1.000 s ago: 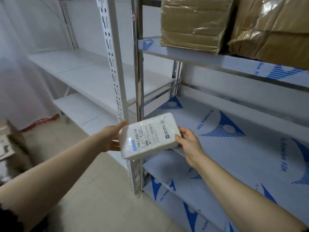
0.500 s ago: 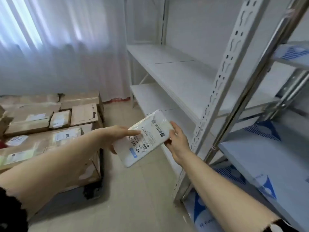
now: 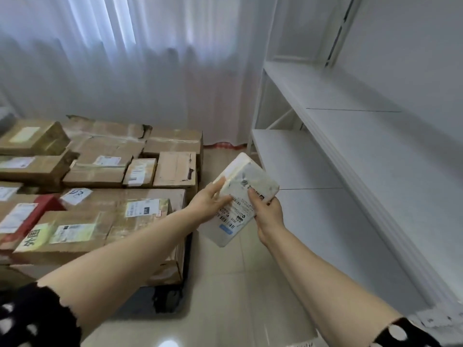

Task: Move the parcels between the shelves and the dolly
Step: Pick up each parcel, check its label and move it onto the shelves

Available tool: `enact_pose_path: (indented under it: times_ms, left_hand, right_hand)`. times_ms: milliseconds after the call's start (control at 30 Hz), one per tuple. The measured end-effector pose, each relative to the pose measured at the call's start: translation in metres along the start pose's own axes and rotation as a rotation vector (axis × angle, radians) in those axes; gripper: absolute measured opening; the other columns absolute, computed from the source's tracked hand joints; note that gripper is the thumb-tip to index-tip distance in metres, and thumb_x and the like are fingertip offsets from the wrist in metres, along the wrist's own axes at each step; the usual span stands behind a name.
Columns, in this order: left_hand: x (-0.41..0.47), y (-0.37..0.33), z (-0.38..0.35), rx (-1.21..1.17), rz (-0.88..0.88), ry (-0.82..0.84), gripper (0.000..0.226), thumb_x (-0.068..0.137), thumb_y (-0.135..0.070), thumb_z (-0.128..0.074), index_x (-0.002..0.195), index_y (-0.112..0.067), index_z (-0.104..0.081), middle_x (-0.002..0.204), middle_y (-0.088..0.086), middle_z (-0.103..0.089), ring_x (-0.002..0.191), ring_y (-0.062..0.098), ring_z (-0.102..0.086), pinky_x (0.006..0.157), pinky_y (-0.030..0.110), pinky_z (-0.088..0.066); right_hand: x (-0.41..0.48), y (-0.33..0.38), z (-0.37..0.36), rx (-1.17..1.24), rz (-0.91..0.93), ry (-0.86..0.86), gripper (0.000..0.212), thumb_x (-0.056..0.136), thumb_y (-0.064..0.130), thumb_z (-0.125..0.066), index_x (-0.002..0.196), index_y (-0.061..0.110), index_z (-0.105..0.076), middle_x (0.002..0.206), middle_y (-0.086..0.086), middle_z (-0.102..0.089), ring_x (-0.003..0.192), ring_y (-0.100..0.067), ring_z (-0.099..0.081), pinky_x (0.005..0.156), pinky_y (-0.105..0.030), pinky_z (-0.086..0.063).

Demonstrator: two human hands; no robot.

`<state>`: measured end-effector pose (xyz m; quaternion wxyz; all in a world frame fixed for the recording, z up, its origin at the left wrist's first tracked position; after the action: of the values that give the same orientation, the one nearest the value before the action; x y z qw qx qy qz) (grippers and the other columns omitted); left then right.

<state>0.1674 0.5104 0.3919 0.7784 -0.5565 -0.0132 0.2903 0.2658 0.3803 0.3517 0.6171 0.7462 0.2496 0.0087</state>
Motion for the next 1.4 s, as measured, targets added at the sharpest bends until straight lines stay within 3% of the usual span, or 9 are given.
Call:
enact_pose_path:
  times_ms: [300, 467, 567, 767, 1033, 1167, 1300, 1367, 1400]
  left_hand:
    - [0.164, -0.014, 0.028, 0.075, 0.058, -0.137, 0.065, 0.095, -0.027, -0.057, 0.150, -0.030, -0.023, 0.139, 0.005, -0.047, 0.116, 0.022, -0.054, 0.096, 0.036, -0.048]
    - [0.239, -0.028, 0.054, 0.066, 0.097, -0.160, 0.065, 0.093, -0.022, -0.060, 0.149, -0.029, -0.028, 0.146, 0.005, -0.041, 0.128, 0.022, -0.046, 0.106, 0.037, -0.041]
    - [0.274, -0.026, 0.076, 0.064, 0.127, -0.194, 0.069, 0.090, -0.017, -0.063, 0.148, -0.030, -0.029, 0.149, 0.004, -0.038, 0.135, 0.021, -0.037, 0.109, 0.035, -0.036]
    - [0.342, -0.006, 0.131, 0.021, 0.169, -0.233, 0.073, 0.090, -0.008, -0.061, 0.149, -0.031, -0.026, 0.150, -0.001, -0.037, 0.138, 0.017, -0.034, 0.103, 0.028, -0.035]
    - [0.447, 0.044, 0.225, -0.145, 0.245, -0.282, 0.070, 0.088, -0.009, -0.064, 0.147, -0.026, -0.032, 0.142, 0.003, -0.044, 0.132, 0.019, -0.041, 0.101, 0.033, -0.039]
    - [0.488, 0.082, 0.266, -0.243, 0.325, -0.313, 0.073, 0.086, -0.009, -0.066, 0.148, -0.024, -0.031, 0.140, 0.002, -0.048, 0.125, 0.019, -0.049, 0.102, 0.038, -0.044]
    - [0.517, 0.117, 0.316, -0.279, 0.426, -0.473, 0.053, 0.090, -0.014, -0.062, 0.139, -0.021, -0.044, 0.128, -0.005, -0.051, 0.122, 0.021, -0.049, 0.097, 0.037, -0.044]
    - [0.531, 0.132, 0.350, -0.329, 0.463, -0.577, 0.037, 0.091, -0.027, -0.060, 0.127, -0.022, -0.053, 0.120, -0.004, -0.055, 0.117, 0.021, -0.048, 0.092, 0.033, -0.044]
    - [0.540, 0.138, 0.368, -0.378, 0.473, -0.625, 0.048, 0.089, -0.037, -0.060, 0.132, -0.021, -0.051, 0.126, -0.003, -0.054, 0.120, 0.021, -0.048, 0.097, 0.034, -0.044]
  right_hand:
    - [0.185, 0.013, -0.051, -0.115, 0.010, 0.136, 0.078, 0.063, 0.014, -0.088, 0.125, 0.011, -0.041, 0.113, -0.009, -0.065, 0.099, -0.023, -0.067, 0.079, -0.047, -0.058]
    - [0.270, 0.025, -0.095, -0.265, -0.026, 0.188, 0.112, 0.022, 0.050, -0.093, 0.115, 0.027, -0.035, 0.115, -0.005, -0.061, 0.102, -0.023, -0.064, 0.079, -0.047, -0.058]
    - [0.318, 0.024, -0.131, -0.394, -0.083, 0.205, 0.145, 0.007, 0.066, -0.087, 0.130, 0.031, -0.020, 0.127, -0.008, -0.050, 0.108, -0.027, -0.059, 0.079, -0.047, -0.058]
    - [0.392, 0.017, -0.210, -0.559, -0.078, 0.222, 0.143, 0.039, 0.052, -0.091, 0.146, 0.024, -0.001, 0.140, -0.013, -0.027, 0.132, -0.028, -0.033, 0.105, -0.046, -0.041]
    - [0.496, -0.002, -0.325, -0.665, -0.046, 0.271, 0.130, 0.058, 0.037, -0.089, 0.150, 0.018, 0.001, 0.142, -0.014, -0.022, 0.131, -0.029, -0.031, 0.107, -0.041, -0.037]
    - [0.538, -0.012, -0.381, -0.712, 0.019, 0.316, 0.131, 0.049, 0.043, -0.089, 0.148, 0.019, -0.008, 0.141, -0.012, -0.031, 0.133, -0.030, -0.032, 0.108, -0.046, -0.034]
    - [0.571, -0.032, -0.424, -0.827, -0.009, 0.428, 0.144, 0.049, 0.047, -0.088, 0.150, 0.025, 0.013, 0.156, -0.002, -0.017, 0.144, -0.028, -0.011, 0.115, -0.054, -0.019]
    - [0.589, -0.040, -0.451, -0.823, -0.021, 0.504, 0.152, 0.040, 0.052, -0.088, 0.148, 0.033, 0.017, 0.156, 0.001, -0.015, 0.144, -0.026, -0.013, 0.114, -0.055, -0.023]
    - [0.597, -0.044, -0.466, -0.831, -0.019, 0.547, 0.154, 0.037, 0.053, -0.087, 0.147, 0.036, 0.019, 0.156, 0.003, -0.014, 0.144, -0.025, -0.015, 0.113, -0.055, -0.025]
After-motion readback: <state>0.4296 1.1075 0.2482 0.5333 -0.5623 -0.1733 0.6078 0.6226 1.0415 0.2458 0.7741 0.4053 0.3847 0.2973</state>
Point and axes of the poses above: each hand's wrist, its own x-axis towards the middle knuckle, its own z-axis out of the back of the hand, y = z × x, the point moved 8 cm from there along x, towards the middle knuckle
